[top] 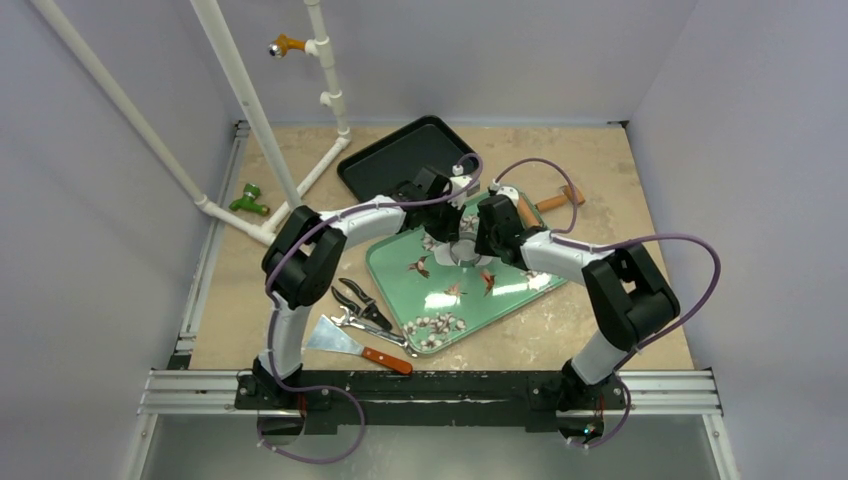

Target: Roll out the dumpling wrappers from the dough

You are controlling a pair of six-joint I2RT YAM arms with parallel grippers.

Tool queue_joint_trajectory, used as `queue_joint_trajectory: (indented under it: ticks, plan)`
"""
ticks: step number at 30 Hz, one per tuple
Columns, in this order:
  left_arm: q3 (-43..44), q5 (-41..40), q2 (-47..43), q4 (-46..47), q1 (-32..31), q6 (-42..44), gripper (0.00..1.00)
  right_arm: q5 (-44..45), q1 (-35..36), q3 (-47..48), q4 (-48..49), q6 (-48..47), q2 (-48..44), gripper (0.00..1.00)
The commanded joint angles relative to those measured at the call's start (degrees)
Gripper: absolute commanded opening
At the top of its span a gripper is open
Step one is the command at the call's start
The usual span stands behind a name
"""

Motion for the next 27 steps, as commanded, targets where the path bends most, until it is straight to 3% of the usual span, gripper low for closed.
queue_joint_trajectory:
  ticks: [1, 8, 13, 19, 27]
  plan:
    - [-5.90, 10.18, 1.48, -14.83, -4.92, -1.20, 0.00, 7.84, -3.96, 1.88, 6.53, 0.26, 4.62, 0.00]
    - [-2.65, 8.53, -1.62, -16.26, -3.59, 0.42, 0.00, 5.85, -3.92, 0.21, 5.09, -6.32, 2.21, 0.00]
    - [5.31, 7.28, -2.54, -19.75, -0.97, 1.72, 0.24, 2.74, -3.75, -2.72, 5.65, -9.65, 0.30, 0.00]
    - [12.77, 8.40, -2.44, -25.40, 0.51, 4.48, 0.37, 3.13, -1.99, -0.23, 2.59, -11.24, 1.61, 0.00]
    - [5.15, 7.96, -6.36, -23.91, 7.47, 4.08, 0.43, 8.25, 1.66, 2.01, -3.90, -6.81, 1.41, 0.00]
